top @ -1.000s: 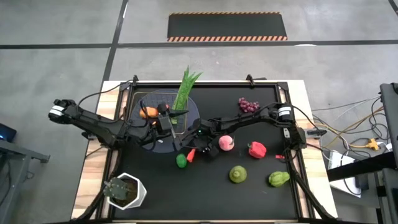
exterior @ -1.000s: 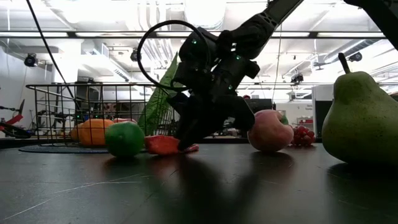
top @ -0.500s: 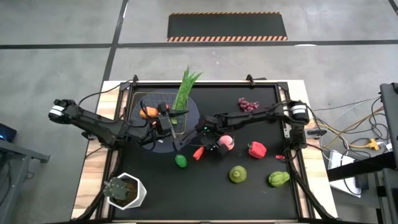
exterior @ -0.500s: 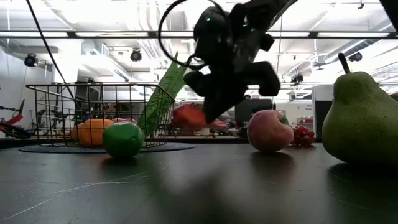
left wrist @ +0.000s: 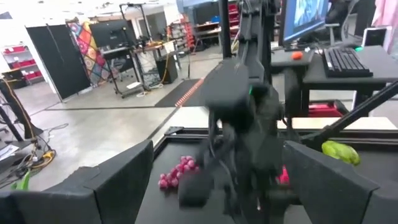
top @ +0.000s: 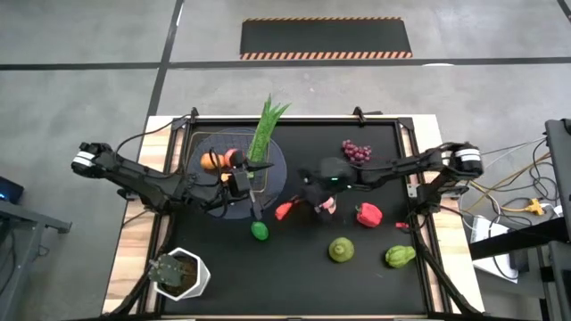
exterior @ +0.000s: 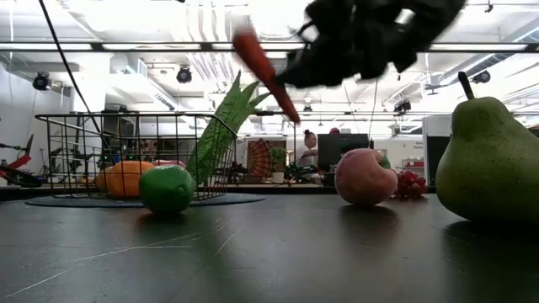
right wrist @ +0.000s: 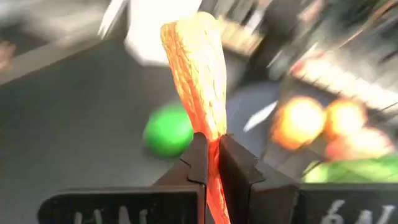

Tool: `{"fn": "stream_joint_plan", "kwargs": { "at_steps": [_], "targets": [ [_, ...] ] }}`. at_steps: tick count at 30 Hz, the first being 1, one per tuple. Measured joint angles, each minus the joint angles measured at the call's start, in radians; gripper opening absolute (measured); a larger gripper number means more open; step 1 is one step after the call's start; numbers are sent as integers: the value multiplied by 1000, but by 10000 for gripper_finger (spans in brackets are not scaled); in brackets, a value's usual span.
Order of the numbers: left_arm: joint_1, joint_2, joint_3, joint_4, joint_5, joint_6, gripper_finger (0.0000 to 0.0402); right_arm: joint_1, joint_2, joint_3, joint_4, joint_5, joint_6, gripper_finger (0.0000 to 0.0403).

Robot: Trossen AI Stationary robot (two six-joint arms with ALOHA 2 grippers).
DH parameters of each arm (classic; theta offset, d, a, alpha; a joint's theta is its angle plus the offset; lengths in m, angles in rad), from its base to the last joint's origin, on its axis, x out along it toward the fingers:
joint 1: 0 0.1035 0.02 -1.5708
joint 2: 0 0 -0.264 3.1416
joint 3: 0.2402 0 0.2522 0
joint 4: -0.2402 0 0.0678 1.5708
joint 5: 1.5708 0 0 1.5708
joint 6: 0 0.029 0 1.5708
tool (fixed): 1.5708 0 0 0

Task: Build produce basket
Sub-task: Put the red chili pepper into the wire basket

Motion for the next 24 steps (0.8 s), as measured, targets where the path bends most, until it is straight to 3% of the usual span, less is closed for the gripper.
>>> {"fn": "stream_joint_plan", "kwargs": {
  "at_steps": [4, 9, 12, 15, 20, 24],
  "targets": [
    [0, 17, 0, -2, 48, 1, 338, 2, -47, -164, 440, 132, 158, 13],
    [-7, 40, -1, -44, 128, 23, 338, 2, -63, -266, 721, 221, 256, 13],
    [-7, 73, -11, -13, 128, 22, 338, 11, -62, -279, 778, 220, 274, 13],
    [-5, 140, -43, 176, 120, 31, 338, 22, -62, -269, 791, 219, 278, 13],
    [-4, 232, -58, 421, -25, 115, 338, 42, -62, -250, 790, 196, 277, 13],
    [0, 314, -58, 615, -10, 206, 336, 41, -61, -249, 786, 198, 285, 13]
  ]
}}
